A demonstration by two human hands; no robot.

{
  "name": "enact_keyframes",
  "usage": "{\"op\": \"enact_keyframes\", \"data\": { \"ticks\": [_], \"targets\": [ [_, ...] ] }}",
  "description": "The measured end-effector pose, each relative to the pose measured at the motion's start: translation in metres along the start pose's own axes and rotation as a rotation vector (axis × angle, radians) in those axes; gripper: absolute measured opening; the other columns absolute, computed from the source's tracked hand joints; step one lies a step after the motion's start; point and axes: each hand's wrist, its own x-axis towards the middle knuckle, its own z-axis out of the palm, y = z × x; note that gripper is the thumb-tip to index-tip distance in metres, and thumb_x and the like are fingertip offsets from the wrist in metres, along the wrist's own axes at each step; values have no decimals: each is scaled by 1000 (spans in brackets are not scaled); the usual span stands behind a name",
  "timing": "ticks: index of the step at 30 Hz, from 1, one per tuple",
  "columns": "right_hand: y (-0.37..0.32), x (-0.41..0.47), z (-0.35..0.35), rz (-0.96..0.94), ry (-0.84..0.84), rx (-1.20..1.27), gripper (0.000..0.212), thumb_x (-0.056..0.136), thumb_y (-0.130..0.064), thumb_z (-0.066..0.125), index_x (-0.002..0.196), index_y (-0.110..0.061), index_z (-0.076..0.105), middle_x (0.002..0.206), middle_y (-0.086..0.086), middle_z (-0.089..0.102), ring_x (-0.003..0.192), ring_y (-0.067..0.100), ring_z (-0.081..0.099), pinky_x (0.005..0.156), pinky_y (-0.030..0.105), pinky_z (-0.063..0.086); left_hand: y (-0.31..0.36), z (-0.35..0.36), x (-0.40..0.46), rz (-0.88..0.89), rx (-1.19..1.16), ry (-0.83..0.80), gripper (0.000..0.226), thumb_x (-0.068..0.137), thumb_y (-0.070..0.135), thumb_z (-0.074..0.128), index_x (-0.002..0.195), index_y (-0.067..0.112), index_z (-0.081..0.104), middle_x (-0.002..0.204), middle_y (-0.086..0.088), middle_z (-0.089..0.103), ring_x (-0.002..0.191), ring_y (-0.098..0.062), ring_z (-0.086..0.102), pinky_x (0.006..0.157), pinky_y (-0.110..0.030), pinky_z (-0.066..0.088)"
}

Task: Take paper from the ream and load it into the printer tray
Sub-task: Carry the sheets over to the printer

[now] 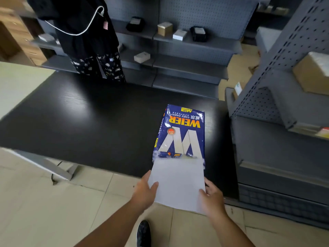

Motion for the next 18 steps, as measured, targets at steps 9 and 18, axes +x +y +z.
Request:
{"op": "enact_keyframes", "data": {
  "ticks": [9,18],
  "targets": [
    [23,-94,-38,-179,-108,-24,52,85,10,45,122,-19,67,99,-11,74,87,-4,68,70,13,50,-17,17,-142,44,-98,195,48,94,21,51,139,36,45,130,8,60,117,-16,58,99,-40,49],
    [-8,-169,23,-322,-423,-18,58,85,13,42,123,-23,66,109,-6,76,95,-1,71,75,14,53,-40,-49,-250,21,-221,506,51,96,21,48,144,36,38,135,12,55,120,-13,53,103,-36,42]
  ]
}}
